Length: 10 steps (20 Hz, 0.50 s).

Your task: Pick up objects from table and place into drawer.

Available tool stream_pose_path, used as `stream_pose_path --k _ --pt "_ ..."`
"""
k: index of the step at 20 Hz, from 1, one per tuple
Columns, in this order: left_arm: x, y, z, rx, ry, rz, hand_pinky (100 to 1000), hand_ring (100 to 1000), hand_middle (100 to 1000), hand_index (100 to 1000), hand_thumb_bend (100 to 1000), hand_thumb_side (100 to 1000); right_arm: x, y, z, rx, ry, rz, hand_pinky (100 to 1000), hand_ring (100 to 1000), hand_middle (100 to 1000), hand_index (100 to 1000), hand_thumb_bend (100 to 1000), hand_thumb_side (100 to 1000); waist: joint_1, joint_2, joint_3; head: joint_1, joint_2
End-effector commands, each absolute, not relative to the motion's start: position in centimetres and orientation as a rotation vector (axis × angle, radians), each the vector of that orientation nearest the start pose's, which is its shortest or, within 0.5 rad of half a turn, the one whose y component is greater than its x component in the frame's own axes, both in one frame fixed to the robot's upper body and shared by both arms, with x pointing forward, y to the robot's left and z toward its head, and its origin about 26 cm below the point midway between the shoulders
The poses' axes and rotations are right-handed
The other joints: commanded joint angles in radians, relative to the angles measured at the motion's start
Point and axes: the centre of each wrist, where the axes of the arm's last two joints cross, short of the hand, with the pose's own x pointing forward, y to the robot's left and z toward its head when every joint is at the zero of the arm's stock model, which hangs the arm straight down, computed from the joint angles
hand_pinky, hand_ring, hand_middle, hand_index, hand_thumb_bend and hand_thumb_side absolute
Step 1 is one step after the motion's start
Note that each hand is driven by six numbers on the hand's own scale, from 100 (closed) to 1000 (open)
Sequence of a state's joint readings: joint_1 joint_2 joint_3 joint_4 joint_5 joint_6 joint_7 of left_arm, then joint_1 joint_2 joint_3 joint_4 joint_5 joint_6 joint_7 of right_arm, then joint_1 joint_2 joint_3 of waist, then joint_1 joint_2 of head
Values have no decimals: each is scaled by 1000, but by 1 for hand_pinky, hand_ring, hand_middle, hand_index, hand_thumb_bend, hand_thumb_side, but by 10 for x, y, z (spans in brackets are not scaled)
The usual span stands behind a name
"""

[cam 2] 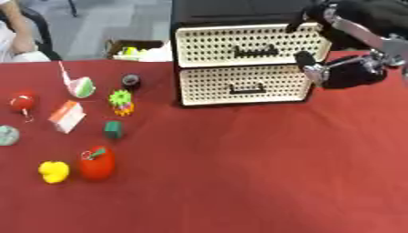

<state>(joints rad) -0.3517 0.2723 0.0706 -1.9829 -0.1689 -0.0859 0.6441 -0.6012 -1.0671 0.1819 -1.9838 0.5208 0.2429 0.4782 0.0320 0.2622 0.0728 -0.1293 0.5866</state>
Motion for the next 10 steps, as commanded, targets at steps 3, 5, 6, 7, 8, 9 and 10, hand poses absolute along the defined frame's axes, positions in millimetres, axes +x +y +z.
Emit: stream_pose_path --k 3,5,6,7,8,9,10 --pt "304 266 220 633 -2500 383 516 573 613 746 100 778 289 -280 344 -1208 -1480 1589 100 100 100 804 100 132 -3 -15 4 -12 -16" --pt "304 265 220 628 -2499 382 516 571 609 746 100 777 291 -276 343 -1205 -1456 1618 100 100 100 812 100 140 -3 -13 5 -15 -17" --pt "304 264 220 625 -2499 381 516 571 608 746 100 777 293 -274 343 -1206 -1445 1627 100 100 100 812 100 142 -3 -13 6 -17 -18" --pt "304 264 220 623 -2499 380 515 570 606 746 100 776 296 -273 343 -1209 -1435 1634 100 100 100 813 100 145 -2 -13 7 -19 -19" --pt "304 264 221 622 -2499 380 515 570 606 746 100 776 299 -272 342 -1209 -1427 1640 100 100 100 814 100 146 -3 -12 8 -20 -21" --pt "304 264 221 621 -2500 380 515 570 605 745 100 776 301 -271 341 -1207 -1420 1645 100 100 100 815 100 149 -3 -11 9 -22 -22" --pt "304 264 221 619 -2500 380 515 570 604 745 100 777 304 -270 341 -1203 -1416 1649 100 100 100 815 100 149 -3 -10 11 -24 -23"
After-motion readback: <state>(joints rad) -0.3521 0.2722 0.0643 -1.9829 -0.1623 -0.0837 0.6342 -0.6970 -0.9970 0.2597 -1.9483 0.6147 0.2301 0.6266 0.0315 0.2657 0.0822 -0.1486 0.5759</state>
